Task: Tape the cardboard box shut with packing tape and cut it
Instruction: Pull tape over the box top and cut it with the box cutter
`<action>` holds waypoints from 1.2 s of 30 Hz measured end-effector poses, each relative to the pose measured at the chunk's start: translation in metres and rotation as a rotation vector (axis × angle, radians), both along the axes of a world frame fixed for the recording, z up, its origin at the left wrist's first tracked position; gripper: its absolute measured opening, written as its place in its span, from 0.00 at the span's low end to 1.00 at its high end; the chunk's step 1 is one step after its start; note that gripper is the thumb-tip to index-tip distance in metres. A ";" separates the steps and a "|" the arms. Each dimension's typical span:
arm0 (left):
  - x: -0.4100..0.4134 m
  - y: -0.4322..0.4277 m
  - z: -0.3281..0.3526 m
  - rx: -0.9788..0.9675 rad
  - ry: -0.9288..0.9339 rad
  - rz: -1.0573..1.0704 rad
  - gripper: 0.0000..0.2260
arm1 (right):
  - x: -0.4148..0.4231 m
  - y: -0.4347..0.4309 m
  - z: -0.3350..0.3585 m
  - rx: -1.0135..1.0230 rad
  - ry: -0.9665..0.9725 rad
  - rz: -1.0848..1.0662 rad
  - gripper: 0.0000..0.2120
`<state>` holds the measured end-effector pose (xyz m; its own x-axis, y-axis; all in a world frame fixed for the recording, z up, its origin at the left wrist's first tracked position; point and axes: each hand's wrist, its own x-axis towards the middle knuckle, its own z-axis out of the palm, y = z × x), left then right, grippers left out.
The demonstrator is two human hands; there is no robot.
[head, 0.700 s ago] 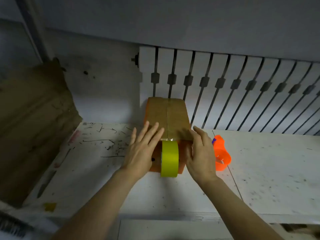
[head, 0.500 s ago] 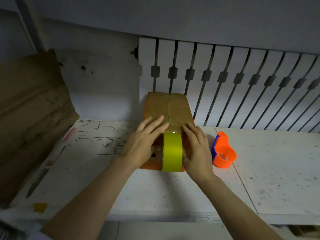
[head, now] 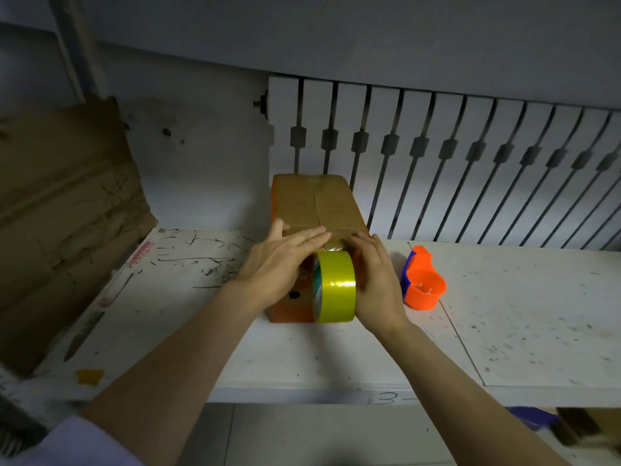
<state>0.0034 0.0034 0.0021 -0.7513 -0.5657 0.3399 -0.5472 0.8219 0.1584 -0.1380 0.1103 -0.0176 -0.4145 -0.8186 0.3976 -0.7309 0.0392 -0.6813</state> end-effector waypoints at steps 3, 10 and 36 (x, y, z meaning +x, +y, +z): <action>0.001 -0.001 0.002 0.018 -0.011 -0.011 0.40 | 0.001 0.003 0.004 -0.092 -0.102 -0.078 0.17; -0.002 0.001 0.002 0.070 -0.006 0.035 0.39 | 0.040 0.022 0.010 -0.137 -0.612 0.083 0.26; -0.005 0.009 0.001 0.116 -0.003 0.107 0.33 | 0.076 0.044 -0.019 0.228 -0.973 -0.013 0.17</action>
